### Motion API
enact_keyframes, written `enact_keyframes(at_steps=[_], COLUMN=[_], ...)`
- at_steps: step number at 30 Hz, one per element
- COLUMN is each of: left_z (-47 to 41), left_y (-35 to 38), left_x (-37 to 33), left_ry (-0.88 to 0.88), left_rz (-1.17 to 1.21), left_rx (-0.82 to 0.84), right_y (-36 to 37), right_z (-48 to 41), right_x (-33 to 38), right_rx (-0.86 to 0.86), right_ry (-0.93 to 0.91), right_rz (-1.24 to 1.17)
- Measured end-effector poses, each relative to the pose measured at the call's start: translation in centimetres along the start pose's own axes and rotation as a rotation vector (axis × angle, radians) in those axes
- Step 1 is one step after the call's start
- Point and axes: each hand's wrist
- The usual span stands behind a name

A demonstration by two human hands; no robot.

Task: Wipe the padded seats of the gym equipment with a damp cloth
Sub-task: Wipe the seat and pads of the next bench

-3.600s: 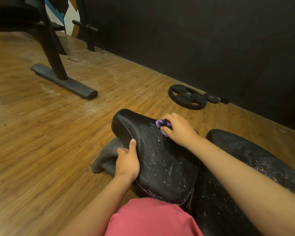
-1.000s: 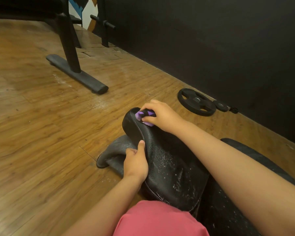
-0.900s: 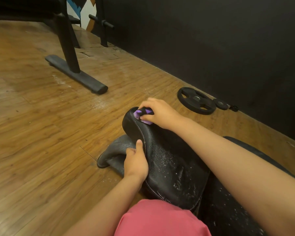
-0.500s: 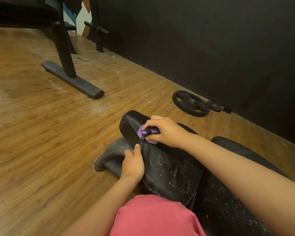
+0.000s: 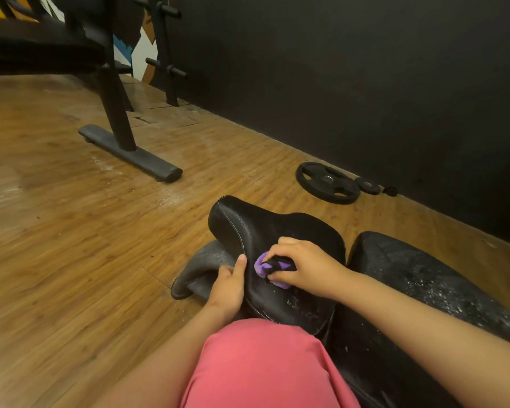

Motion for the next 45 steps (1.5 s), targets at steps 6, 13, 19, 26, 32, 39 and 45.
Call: enact_keyframes(at_steps=[6,13,19,26,32,39,45], left_z=[-0.8,-0.3,0.2,0.1,0.2,0.5,0.5], left_y=[-1.6,-2.3,-0.6,-1.0,-1.3,-1.5,-2.0], left_x=[-2.0,-5.0,-3.8,-4.0,-4.2,-4.2,-4.2], left_ry=[0.028,-0.092,-0.070,-0.080,-0.083,-0.101,-0.117], left_rz=[-0.382,-0.666,-0.603,-0.579,-0.530,-0.472,-0.493], left_rx=[0.160,0.385,0.187,0.191,0.258,0.268,0.280], right_y=[0.3,0.2,0.0,-1.5,0.9,0.2,-1.1], right_z=[0.9,1.6,0.3,-3.0,0.7,0.0,-2.0], right_x=[0.0,0.5,-0.1,-3.2,0.8,-0.4,-4.1], right_rx=[0.005,0.048,-0.023,-0.123,-0.092,-0.093,-0.201], right_ry=[-0.010,-0.027,0.034,0.189,-0.049,0.030,0.275], right_rz=[-0.026,0.001,-0.044,0.066,0.018,0.014,0.060])
Point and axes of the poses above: each hand's wrist, its own z-axis away from the middle knuckle, its own y-axis out of the palm, x = y × z, and after that the axes turned 2 degrees about -z, right-handed
